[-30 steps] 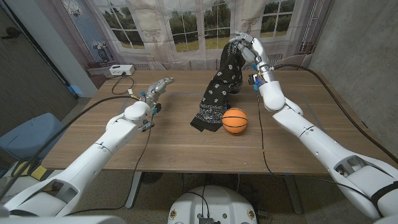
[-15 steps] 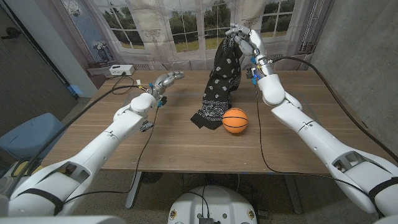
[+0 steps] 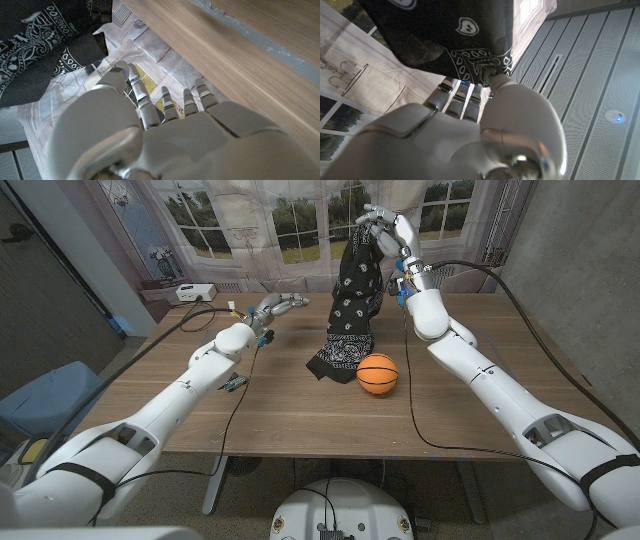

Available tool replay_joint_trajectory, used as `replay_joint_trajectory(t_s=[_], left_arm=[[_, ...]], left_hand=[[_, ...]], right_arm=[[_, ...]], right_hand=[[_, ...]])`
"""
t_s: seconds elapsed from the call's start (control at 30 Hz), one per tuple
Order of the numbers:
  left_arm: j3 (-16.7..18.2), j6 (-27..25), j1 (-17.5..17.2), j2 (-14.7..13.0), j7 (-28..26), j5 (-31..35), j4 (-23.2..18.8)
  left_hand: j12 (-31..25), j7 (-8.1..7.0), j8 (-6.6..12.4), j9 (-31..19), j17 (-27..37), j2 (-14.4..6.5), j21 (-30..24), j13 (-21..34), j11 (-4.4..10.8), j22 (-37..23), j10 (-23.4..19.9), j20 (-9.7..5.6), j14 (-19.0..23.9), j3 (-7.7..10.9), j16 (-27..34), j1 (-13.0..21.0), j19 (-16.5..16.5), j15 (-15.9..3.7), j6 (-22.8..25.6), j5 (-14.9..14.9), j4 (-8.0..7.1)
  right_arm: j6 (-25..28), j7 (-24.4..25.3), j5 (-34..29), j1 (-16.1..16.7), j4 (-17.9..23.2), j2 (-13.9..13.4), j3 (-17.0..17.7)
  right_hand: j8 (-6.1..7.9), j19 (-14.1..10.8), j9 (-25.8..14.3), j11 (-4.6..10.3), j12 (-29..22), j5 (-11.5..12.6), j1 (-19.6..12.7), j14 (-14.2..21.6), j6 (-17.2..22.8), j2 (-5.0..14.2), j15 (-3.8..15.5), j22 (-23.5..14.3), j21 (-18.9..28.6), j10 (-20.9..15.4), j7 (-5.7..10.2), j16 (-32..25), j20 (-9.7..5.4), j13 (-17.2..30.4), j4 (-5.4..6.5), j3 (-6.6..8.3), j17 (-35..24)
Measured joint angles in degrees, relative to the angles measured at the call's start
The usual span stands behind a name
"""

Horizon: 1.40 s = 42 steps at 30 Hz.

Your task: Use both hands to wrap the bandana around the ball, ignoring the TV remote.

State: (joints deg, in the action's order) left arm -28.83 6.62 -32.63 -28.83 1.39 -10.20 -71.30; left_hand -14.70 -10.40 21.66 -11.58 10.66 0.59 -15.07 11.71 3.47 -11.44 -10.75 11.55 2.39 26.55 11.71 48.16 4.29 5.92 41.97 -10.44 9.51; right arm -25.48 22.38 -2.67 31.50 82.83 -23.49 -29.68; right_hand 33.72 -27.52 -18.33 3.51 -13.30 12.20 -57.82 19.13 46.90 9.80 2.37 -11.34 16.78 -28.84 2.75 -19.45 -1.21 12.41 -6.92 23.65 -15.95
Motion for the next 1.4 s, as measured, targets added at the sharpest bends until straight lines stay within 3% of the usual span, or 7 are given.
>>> replay_joint_trajectory(t_s=[0.17,0.5,0.67,1.0,1.07,1.27,1.4], left_arm=[[-0.4,1.5,0.9,0.4,1.0,0.5,1.8],[-1.5,7.3,3.8,3.2,2.4,1.5,8.8],[-2.1,11.6,6.1,5.4,3.1,2.0,14.5],[-4.0,19.1,13.2,11.3,5.0,3.2,29.6],[-4.6,20.9,15.1,12.6,5.6,3.8,33.4],[-6.1,23.7,18.7,14.9,8.0,4.7,40.2],[-6.8,25.2,20.3,15.7,10.0,4.8,42.9]], left_hand=[[0.8,-1.46,-2.71,0.1,0.0,0.9,0.0,0.2,-0.62,0.0,1.0,0.02,0.0,-2.27,-0.3,0.2,0.0,0.0,-4.2,0.0,-0.75],[0.8,-1.87,-3.09,0.1,0.0,2.0,0.2,0.2,-0.39,0.0,1.2,0.56,0.0,-3.75,-0.3,0.3,0.6,-0.01,-3.4,-0.8,-0.82],[0.8,-2.08,-3.09,0.1,0.0,2.2,0.2,0.2,-0.08,0.0,0.9,0.31,0.5,-3.83,-0.3,0.5,0.9,-0.5,-2.5,-0.8,-0.74],[0.8,-2.39,-3.09,0.1,0.0,2.8,0.2,0.2,0.21,0.0,0.6,0.28,0.5,-4.18,-0.2,1.9,1.6,-0.5,-2.2,-0.8,-0.39],[0.9,-2.26,-3.85,0.1,0.0,3.2,0.2,0.2,0.18,0.0,0.9,0.33,0.5,-4.6,-0.2,2.8,2.0,-0.5,-2.6,-1.3,-0.21],[2.4,-0.21,-8.96,-0.2,0.1,6.9,0.7,0.4,-2.98,0.3,5.4,0.43,-1.1,-9.49,-0.7,2.1,2.0,1.49,-12.2,-4.4,-1.62],[2.6,-0.02,-9.8,-0.6,0.2,8.7,1.3,0.7,-3.97,0.3,7.3,0.61,-3.1,-12.04,-1.1,0.9,0.8,2.36,-14.8,-6.2,-2.13]], right_arm=[[0.6,0.6,0.0,-0.6,-0.7,1.1,-0.1],[0.9,1.4,0.0,-2.2,-2.2,3.3,-0.8],[1.1,1.5,0.0,-2.7,-2.3,4.0,-1.2],[2.1,1.4,0.2,-3.1,-1.4,4.8,-1.5],[2.2,1.4,0.1,-3.1,-1.3,5.0,-1.5],[3.2,2.3,-0.5,-3.3,-0.7,5.6,-1.7],[3.7,2.7,-0.8,-3.5,-0.7,6.0,-1.7]], right_hand=[[0.0,-0.2,0.3,-0.03,0.0,0.0,0.0,0.0,0.0,0.0,0.01,0.0,0.0,-0.4,0.0,0.0,0.21,0.0,0.0,0.0,0.0],[0.0,-0.2,0.3,-0.23,0.0,0.0,0.0,0.6,0.0,0.01,0.0,0.0,0.5,-0.6,0.0,0.0,0.21,0.0,0.0,0.0,0.0],[0.21,-0.2,0.5,-0.23,0.0,0.0,0.0,0.6,0.0,0.01,0.0,0.0,0.5,-0.6,0.0,0.0,0.21,0.0,0.0,0.0,0.0],[0.21,-0.2,0.8,-0.23,0.0,0.0,0.0,0.6,0.0,0.01,0.0,0.0,0.5,-1.0,0.0,0.4,0.21,0.0,0.0,0.0,0.3],[0.21,-0.2,0.8,-0.03,0.0,0.0,0.0,0.6,0.0,0.02,0.0,0.0,0.5,-1.2,0.0,0.4,0.21,0.0,0.0,0.0,0.3],[0.21,-0.2,0.8,-0.03,0.0,0.0,-0.4,0.9,0.0,-0.37,0.22,0.2,0.5,-1.2,-0.01,0.4,0.21,0.0,0.0,0.0,0.3],[0.42,-0.2,0.8,-0.03,0.0,0.0,-0.4,0.8,0.3,-0.37,0.21,0.2,0.5,-1.2,-0.29,0.4,0.21,0.0,0.0,0.0,0.1]])
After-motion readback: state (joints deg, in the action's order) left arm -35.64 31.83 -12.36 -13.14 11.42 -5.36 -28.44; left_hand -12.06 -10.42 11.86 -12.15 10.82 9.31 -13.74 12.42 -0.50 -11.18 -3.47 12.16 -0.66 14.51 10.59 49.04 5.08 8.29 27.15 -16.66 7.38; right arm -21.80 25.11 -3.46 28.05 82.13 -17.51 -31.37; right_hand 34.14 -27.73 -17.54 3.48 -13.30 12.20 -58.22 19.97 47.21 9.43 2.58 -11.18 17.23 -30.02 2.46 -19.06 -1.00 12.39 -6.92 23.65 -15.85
